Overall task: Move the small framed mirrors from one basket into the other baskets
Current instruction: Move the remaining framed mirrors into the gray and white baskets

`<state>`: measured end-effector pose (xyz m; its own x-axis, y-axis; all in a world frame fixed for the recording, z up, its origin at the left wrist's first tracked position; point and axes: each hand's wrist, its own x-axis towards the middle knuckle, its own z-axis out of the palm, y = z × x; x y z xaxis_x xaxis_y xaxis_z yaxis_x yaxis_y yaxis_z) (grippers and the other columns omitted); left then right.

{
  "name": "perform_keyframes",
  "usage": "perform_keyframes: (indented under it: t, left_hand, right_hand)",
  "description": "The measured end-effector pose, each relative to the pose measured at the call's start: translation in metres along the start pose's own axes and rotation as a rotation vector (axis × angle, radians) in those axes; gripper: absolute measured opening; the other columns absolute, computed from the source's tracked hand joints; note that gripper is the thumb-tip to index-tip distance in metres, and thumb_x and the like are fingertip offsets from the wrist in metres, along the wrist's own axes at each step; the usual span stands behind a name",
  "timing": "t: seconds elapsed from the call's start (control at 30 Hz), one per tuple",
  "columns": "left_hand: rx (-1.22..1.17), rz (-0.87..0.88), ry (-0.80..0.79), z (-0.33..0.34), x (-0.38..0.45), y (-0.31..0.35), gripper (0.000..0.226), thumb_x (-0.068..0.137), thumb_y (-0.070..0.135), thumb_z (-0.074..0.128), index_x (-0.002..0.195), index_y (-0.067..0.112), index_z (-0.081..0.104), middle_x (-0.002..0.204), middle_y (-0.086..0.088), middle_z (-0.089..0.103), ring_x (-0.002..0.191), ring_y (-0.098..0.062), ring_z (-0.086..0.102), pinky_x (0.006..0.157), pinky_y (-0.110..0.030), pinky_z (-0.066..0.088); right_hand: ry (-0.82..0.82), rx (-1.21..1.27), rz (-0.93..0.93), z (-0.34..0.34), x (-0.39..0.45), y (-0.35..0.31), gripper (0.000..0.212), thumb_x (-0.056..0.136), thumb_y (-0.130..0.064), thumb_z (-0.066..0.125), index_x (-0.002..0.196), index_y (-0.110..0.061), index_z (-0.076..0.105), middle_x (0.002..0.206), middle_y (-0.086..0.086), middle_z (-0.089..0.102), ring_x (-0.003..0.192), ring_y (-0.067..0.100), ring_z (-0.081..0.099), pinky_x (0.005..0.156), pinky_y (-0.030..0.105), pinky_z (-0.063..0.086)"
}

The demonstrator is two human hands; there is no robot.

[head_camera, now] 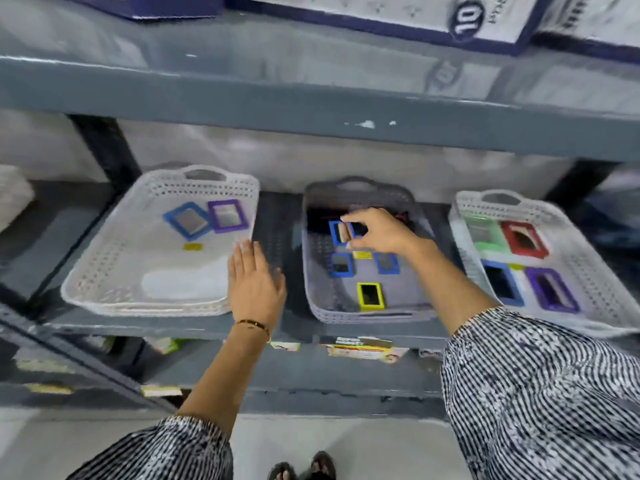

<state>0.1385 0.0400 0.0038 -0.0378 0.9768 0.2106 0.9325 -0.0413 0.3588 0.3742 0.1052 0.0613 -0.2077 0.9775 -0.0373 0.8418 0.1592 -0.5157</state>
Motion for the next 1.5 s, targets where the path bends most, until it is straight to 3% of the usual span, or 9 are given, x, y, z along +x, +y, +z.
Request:
perform_keyframes:
  t: [0.1, 0.27, 0.47, 0.67, 0.83, 0.93, 1.2, 1.33, 1.5]
  left_hand:
    - [0.069, -0.021, -0.039, 0.008, 0.001, 0.001, 0.065, 0.091, 0.025, 0.049, 0.142, -0.003, 0.022, 0.153, -0.023, 0.022, 0.142, -0.036, 0.016, 0.118, -0.046, 0.013]
    - [0.133, -0.012, -0.029, 0.014, 0.0, 0.0, 0.064, 0.09, 0.024, 0.049, 0.141, -0.004, 0.024, 0.151, -0.023, 0.026, 0.141, -0.035, 0.022, 0.117, -0.045, 0.016]
    - [0.157, 0.001, -0.005, 0.019, -0.001, -0.001, 0.059, 0.088, 0.019, 0.052, 0.137, -0.007, 0.032, 0.147, -0.026, 0.032, 0.138, -0.039, 0.028, 0.115, -0.047, 0.022]
    - [0.193, 0.014, -0.001, 0.02, -0.002, -0.002, 0.056, 0.088, 0.02, 0.05, 0.136, -0.006, 0.036, 0.146, -0.026, 0.034, 0.137, -0.039, 0.029, 0.115, -0.046, 0.022]
    - [0.19, 0.011, -0.007, 0.021, -0.002, -0.003, 0.056, 0.088, 0.021, 0.049, 0.136, -0.005, 0.035, 0.147, -0.026, 0.033, 0.138, -0.038, 0.029, 0.115, -0.046, 0.023]
    - [0.2, 0.012, -0.008, 0.021, -0.001, -0.003, 0.056, 0.088, 0.021, 0.049, 0.136, -0.005, 0.036, 0.147, -0.026, 0.033, 0.138, -0.038, 0.028, 0.115, -0.046, 0.022]
    - [0.21, 0.014, -0.02, 0.02, -0.002, -0.003, 0.057, 0.09, 0.024, 0.046, 0.138, -0.004, 0.033, 0.149, -0.024, 0.03, 0.14, -0.036, 0.026, 0.116, -0.044, 0.019]
    - [0.172, 0.004, -0.019, 0.017, -0.003, -0.002, 0.056, 0.09, 0.022, 0.047, 0.138, -0.004, 0.032, 0.15, -0.024, 0.029, 0.14, -0.036, 0.025, 0.117, -0.044, 0.018]
    - [0.024, -0.037, 0.017, 0.005, 0.001, 0.002, 0.061, 0.092, 0.03, 0.046, 0.142, 0.001, 0.026, 0.151, -0.02, 0.027, 0.141, -0.033, 0.023, 0.117, -0.043, 0.015]
  right_hand:
    - [-0.015, 0.062, 0.182, -0.003, -0.024, 0.041, 0.027, 0.074, 0.006, 0.068, 0.101, 0.01, 0.066, 0.103, 0.027, 0.07, 0.087, 0.024, 0.064, 0.096, 0.044, 0.046]
    - [-0.148, 0.034, 0.299, 0.002, -0.043, 0.073, 0.016, 0.073, 0.008, 0.068, 0.07, -0.006, 0.061, 0.077, 0.011, 0.061, 0.073, 0.021, 0.054, 0.08, 0.038, 0.048]
    - [-0.104, 0.081, 0.326, 0.009, -0.042, 0.076, 0.015, 0.074, 0.006, 0.064, 0.087, -0.002, 0.067, 0.085, 0.016, 0.065, 0.074, 0.018, 0.053, 0.073, 0.03, 0.042]
    - [-0.124, 0.092, 0.332, 0.011, -0.041, 0.077, 0.015, 0.074, 0.009, 0.058, 0.083, -0.002, 0.064, 0.083, 0.005, 0.062, 0.078, 0.02, 0.056, 0.073, 0.032, 0.048]
    - [-0.106, 0.007, 0.356, 0.013, -0.04, 0.075, 0.041, 0.073, 0.006, 0.063, 0.113, 0.0, 0.06, 0.106, 0.013, 0.065, 0.086, 0.021, 0.06, 0.086, 0.04, 0.054]
    - [-0.119, -0.08, 0.327, 0.015, -0.04, 0.075, 0.044, 0.072, 0.005, 0.065, 0.116, -0.002, 0.06, 0.118, 0.012, 0.056, 0.101, 0.03, 0.059, 0.091, 0.039, 0.05]
    - [-0.125, -0.083, 0.331, 0.015, -0.04, 0.075, 0.047, 0.074, 0.005, 0.066, 0.12, -0.005, 0.059, 0.12, 0.011, 0.053, 0.105, 0.03, 0.057, 0.092, 0.035, 0.047]
    - [-0.13, -0.082, 0.324, 0.013, -0.039, 0.071, 0.075, 0.075, 0.004, 0.066, 0.143, -0.01, 0.037, 0.144, 0.008, 0.039, 0.122, 0.026, 0.048, 0.092, 0.026, 0.04]
    - [0.035, 0.018, 0.224, 0.0, -0.013, 0.033, 0.071, 0.076, 0.012, 0.058, 0.141, -0.009, 0.041, 0.145, 0.012, 0.039, 0.11, 0.028, 0.058, 0.089, 0.034, 0.052]
